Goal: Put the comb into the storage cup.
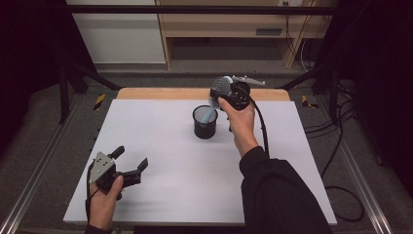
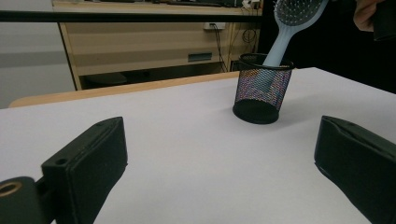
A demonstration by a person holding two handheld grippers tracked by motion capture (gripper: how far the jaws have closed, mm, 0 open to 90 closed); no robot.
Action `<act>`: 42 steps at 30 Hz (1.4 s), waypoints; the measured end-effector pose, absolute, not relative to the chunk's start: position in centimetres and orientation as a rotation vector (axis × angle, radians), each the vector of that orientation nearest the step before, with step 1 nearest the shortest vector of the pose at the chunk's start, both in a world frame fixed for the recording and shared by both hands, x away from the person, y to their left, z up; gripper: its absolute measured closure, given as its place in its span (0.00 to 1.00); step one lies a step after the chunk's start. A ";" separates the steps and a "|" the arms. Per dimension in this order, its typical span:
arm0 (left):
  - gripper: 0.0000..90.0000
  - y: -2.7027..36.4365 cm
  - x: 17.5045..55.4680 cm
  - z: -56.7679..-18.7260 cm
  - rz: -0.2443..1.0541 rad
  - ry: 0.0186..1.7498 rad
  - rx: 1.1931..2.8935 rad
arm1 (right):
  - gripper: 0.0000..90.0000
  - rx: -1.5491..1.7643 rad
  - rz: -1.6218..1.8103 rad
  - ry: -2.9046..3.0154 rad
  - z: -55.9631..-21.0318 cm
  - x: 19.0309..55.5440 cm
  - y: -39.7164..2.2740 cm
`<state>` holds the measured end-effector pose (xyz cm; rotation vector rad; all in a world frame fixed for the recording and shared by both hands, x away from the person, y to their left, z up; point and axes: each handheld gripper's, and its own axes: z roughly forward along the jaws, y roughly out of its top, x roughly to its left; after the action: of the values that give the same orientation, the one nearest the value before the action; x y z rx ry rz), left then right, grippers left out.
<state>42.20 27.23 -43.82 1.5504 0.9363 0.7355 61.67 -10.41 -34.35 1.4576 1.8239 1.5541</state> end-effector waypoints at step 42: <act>0.03 27.1 42.2 -43.8 0.722 0.923 1.560 | 0.55 1.476 1.546 1.841 -35.8 62.1 -9.4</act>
<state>42.18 27.12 -43.82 1.5604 0.9235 0.7223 62.13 -9.38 -35.79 1.4763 1.8406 1.5461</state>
